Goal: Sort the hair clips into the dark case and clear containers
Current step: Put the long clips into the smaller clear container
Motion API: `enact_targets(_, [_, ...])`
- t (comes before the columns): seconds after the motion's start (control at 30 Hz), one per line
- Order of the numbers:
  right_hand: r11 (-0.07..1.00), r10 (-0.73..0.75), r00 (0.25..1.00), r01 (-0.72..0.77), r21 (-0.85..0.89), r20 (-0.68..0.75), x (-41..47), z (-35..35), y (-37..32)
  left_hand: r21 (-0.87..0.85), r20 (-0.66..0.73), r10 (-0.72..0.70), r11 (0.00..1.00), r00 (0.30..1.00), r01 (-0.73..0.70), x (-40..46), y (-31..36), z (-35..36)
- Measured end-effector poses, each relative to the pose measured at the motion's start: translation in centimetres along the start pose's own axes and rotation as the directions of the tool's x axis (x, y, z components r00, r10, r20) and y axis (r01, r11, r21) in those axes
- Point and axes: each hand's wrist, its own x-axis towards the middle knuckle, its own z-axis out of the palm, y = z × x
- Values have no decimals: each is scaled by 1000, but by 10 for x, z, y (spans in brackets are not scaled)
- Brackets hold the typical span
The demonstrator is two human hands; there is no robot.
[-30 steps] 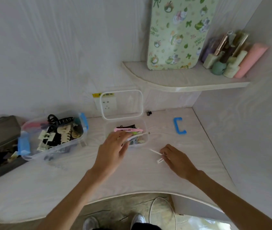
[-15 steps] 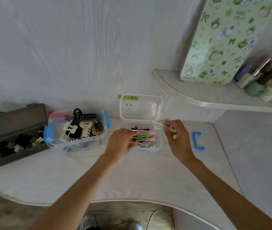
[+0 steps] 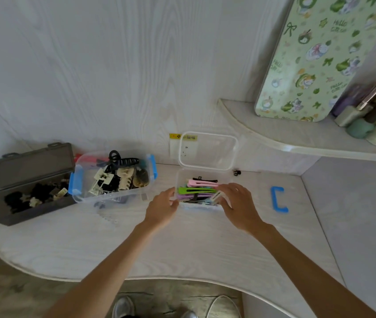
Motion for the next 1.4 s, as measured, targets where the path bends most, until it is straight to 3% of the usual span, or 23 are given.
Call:
enact_targets(0.1, [1000, -17, 994, 18, 9, -112, -2, -1, -3, -39, 78, 26, 999, 997, -23, -3, 9, 4])
enact_targets(0.17, [998, -57, 981, 62, 19, -188, -1, 0, -16, -7, 55, 28, 1000, 998, -28, -11, 1, 1])
enact_targets(0.3, [963, -226, 944, 254, 91, -240, 3, 7, -69, 174, -298, 107, 983, 949, -56, -41, -47, -32])
enact_targets(0.37, [933, -326, 933, 343, 109, -152, 5, 26, -93, 291, -424, 138, 957, 895, -10, -59, -77, -53])
enact_targets(0.43, [917, -383, 924, 378, 126, 17, 11, 52, -119, 336, -450, 101, 940, 887, 63, -73, -110, -73])
enact_targets(0.57, [941, -336, 873, 328, 83, 355, 26, 100, -172, 440, -302, 25, 890, 953, 116, -86, -161, -94])
enact_targets(0.67, [931, -317, 843, 364, -28, 434, 35, 125, -200, 458, -223, 27, 886, 974, 80, -89, -173, -101])
enact_targets(0.87, [908, -408, 871, 417, 27, 274, 35, 136, -207, 460, -161, 76, 888, 984, 7, -84, -166, -109])
enact_targets(1.13, [907, -415, 900, 398, 135, 133, 9, 86, -136, 368, -137, 266, 908, 954, -200, -70, -108, -67])
enact_targets(1.3, [959, -263, 948, 277, 58, -182, 4, 21, -78, 247, -210, 440, 888, 873, -388, -33, -29, -40])
enact_targets(1.4, [993, -104, 958, 117, 33, -268, -1, -3, -46, 204, -185, 476, 874, 860, -440, -5, 12, -17])
